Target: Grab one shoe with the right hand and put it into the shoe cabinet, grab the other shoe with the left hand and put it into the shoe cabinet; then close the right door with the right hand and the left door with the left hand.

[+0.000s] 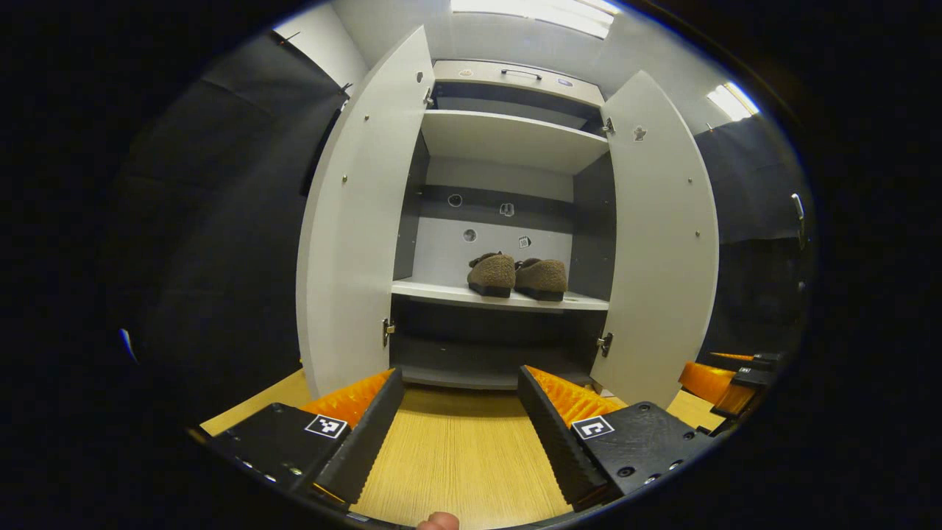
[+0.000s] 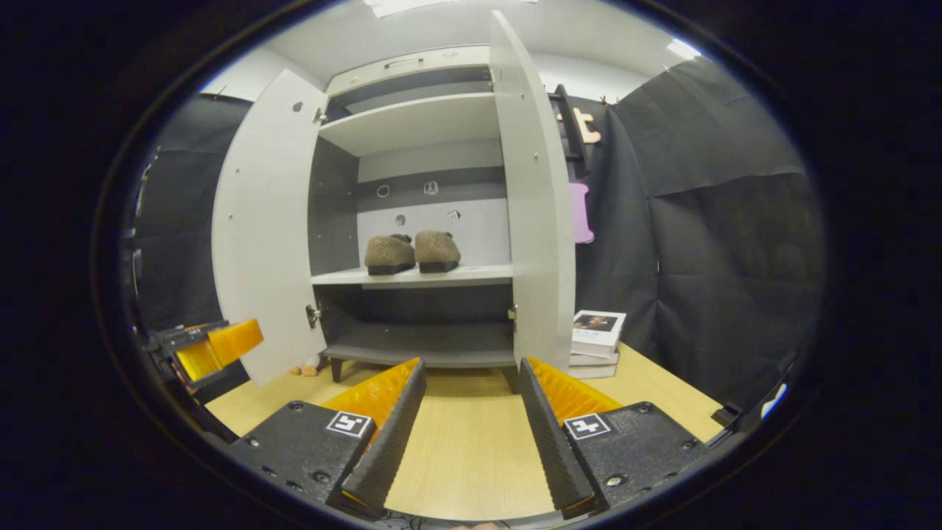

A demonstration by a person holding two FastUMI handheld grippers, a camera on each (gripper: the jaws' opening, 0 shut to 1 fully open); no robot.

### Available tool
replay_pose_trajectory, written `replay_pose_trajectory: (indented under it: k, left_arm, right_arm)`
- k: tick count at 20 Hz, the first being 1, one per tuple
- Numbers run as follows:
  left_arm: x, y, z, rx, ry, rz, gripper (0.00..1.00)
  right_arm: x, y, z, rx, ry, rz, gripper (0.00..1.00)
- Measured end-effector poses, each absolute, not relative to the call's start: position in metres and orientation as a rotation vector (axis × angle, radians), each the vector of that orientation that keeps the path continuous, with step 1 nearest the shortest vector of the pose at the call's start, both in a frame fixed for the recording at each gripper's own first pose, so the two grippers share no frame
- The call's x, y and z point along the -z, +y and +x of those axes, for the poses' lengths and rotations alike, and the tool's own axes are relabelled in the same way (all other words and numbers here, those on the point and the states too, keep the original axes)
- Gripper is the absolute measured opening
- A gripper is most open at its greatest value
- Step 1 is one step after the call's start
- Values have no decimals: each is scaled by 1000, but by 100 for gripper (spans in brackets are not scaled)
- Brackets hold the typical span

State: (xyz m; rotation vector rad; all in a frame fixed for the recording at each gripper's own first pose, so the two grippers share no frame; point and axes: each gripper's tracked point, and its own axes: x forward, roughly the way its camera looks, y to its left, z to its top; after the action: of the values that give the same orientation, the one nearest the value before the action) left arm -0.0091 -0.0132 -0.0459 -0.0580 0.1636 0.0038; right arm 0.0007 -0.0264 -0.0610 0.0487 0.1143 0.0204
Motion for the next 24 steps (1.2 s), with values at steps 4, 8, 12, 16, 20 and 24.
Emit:
replay_pose_trajectory:
  k: [4, 8, 12, 16, 20, 24]
  left_arm:
    - [36, -21, -5, 24, 120, -16, 95]
    - [39, -31, -7, 49, 129, -18, 95]
    - [38, -34, -8, 65, 131, -6, 95]
    - [39, -34, -10, 70, 139, -2, 95]
    - [41, -34, -11, 60, 148, -6, 95]
    - [44, -33, -15, 47, 160, 6, 95]
  right_arm:
    - [-11, -54, -2, 3, -6, 67, 81]
    - [-76, -93, -6, -10, -66, 91, 83]
    - [-136, -148, 5, 74, -154, 39, 83]
    - [-175, -175, 36, 106, -168, -8, 85]
    - [-190, -187, 74, 108, -159, -37, 89]
    - [-184, -187, 95, 105, -137, -22, 89]
